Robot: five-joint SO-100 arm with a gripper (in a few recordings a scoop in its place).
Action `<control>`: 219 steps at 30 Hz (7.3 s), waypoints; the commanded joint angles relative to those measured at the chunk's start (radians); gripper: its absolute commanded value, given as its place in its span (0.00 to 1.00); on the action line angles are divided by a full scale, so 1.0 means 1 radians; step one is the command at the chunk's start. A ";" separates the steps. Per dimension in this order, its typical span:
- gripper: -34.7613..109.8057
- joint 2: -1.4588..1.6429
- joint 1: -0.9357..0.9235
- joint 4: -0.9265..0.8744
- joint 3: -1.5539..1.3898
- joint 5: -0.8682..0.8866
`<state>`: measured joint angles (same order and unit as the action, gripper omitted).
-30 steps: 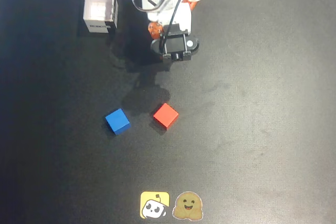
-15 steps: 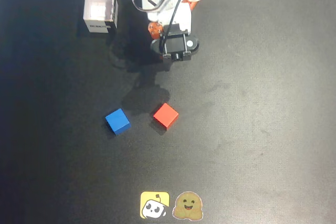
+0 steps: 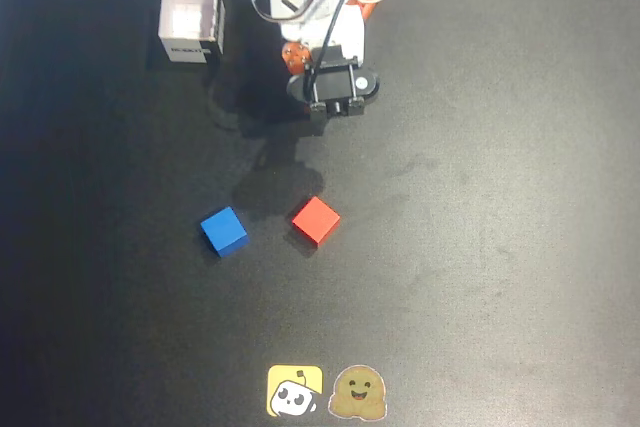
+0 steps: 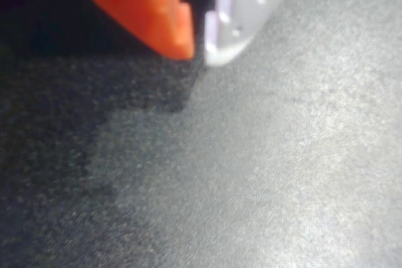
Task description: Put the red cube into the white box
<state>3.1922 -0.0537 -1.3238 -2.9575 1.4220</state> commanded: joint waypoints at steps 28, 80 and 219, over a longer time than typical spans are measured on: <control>0.24 0.005 -0.008 0.038 0.003 -0.015; 0.28 -1.261 0.014 0.341 0.870 -0.503; 0.24 -1.206 -0.184 0.181 0.988 -0.727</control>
<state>1.9297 -0.1933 -1.1336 -2.0203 0.6750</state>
